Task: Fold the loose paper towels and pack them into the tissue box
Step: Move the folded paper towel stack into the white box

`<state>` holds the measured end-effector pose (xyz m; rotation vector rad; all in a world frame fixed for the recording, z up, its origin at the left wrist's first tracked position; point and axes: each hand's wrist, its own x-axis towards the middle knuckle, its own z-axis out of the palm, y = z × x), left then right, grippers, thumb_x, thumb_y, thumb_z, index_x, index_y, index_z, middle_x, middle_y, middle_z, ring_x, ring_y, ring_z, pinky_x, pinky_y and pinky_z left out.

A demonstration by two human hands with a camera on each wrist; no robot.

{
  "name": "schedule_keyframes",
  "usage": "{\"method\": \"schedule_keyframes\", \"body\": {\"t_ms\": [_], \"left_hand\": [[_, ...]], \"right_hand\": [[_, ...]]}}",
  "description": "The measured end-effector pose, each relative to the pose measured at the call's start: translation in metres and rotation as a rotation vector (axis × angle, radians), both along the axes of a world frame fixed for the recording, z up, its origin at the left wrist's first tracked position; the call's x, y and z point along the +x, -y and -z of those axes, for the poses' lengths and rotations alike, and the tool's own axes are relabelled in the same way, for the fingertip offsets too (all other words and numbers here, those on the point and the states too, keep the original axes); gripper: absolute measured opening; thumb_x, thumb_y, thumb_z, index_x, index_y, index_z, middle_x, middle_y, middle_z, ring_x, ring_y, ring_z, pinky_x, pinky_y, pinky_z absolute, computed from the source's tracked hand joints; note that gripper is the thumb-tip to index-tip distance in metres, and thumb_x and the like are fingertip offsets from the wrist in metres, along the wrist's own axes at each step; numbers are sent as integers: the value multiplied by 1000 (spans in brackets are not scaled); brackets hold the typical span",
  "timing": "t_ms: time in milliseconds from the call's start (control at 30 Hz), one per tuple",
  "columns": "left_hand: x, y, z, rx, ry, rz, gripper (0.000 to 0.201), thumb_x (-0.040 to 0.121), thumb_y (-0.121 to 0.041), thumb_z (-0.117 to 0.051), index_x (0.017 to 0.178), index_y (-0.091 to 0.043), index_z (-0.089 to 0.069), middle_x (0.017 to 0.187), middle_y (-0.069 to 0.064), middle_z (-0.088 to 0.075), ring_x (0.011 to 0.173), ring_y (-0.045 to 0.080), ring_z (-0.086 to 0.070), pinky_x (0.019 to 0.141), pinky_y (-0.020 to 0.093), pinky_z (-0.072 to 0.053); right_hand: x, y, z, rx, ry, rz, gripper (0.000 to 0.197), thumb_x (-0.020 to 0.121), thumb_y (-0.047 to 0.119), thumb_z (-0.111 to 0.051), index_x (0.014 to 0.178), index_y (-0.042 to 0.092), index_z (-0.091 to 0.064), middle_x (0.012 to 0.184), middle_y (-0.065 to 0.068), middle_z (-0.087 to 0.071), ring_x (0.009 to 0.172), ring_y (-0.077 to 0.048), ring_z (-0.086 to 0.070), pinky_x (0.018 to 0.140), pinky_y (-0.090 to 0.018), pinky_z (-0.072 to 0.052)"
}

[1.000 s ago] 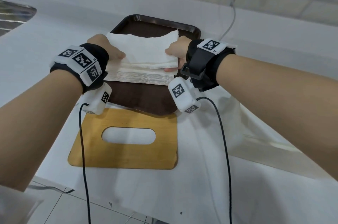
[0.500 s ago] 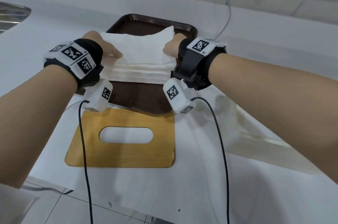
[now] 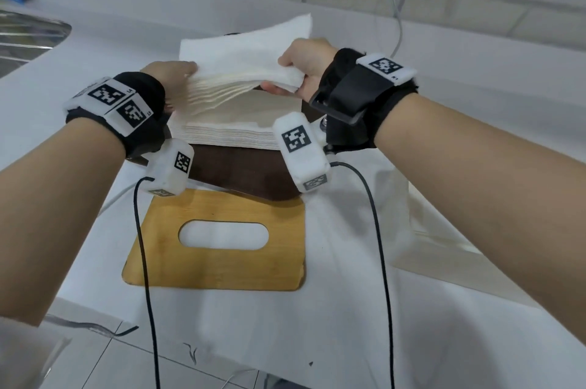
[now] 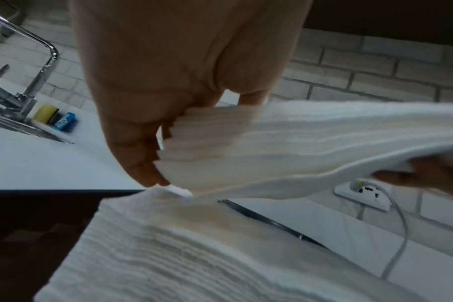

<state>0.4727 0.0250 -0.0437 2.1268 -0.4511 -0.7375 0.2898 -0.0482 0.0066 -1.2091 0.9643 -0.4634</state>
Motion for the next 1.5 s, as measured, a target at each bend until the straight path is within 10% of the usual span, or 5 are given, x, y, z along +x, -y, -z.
{"method": "schedule_keyframes", "body": {"t_ms": [333,367,533,567,1500], "left_hand": [[-49,-65,-34,-397,-1109,398,72,101,-39,-12,134,25,-12,116,49,-45,123,51,-41,104,51,-37],[-59,-68,-33,-351,-1117,403,75,102,-38,-11,42,-78,-31,116,48,-44,117,53,-46,101,55,-37],[-116,-54,-30,-583,-1417,559,51,89,-65,-20,136,-51,-33,108,36,-60,104,37,-60,96,38,-43],[-126,-57,-28,-490,-1327,483,75,88,-58,-38,103,11,-64,106,30,-62,100,30,-60,94,27,-39],[-325,-129,75,-500,-326,385,41,71,22,-53,102,-5,-54,96,3,-66,98,18,-62,68,14,-50]], "right_hand": [[-59,-43,-62,37,383,-13,15,89,-9,-41,80,1,-45,78,-16,-50,46,-25,-56,42,-25,-53],[-66,-47,-66,24,396,-12,15,89,-9,-41,78,2,-45,76,-15,-50,47,-24,-56,43,-25,-53],[-104,-60,-82,-38,445,41,10,86,-6,-44,85,4,-42,75,-11,-47,43,-19,-54,41,-21,-48],[-113,-60,-83,-71,436,53,14,86,-6,-44,93,6,-40,78,-10,-46,42,-18,-55,41,-20,-46],[-378,-147,88,-308,-114,134,43,90,-2,-48,101,37,-35,98,14,-54,94,-6,-53,79,-20,-43]]}}
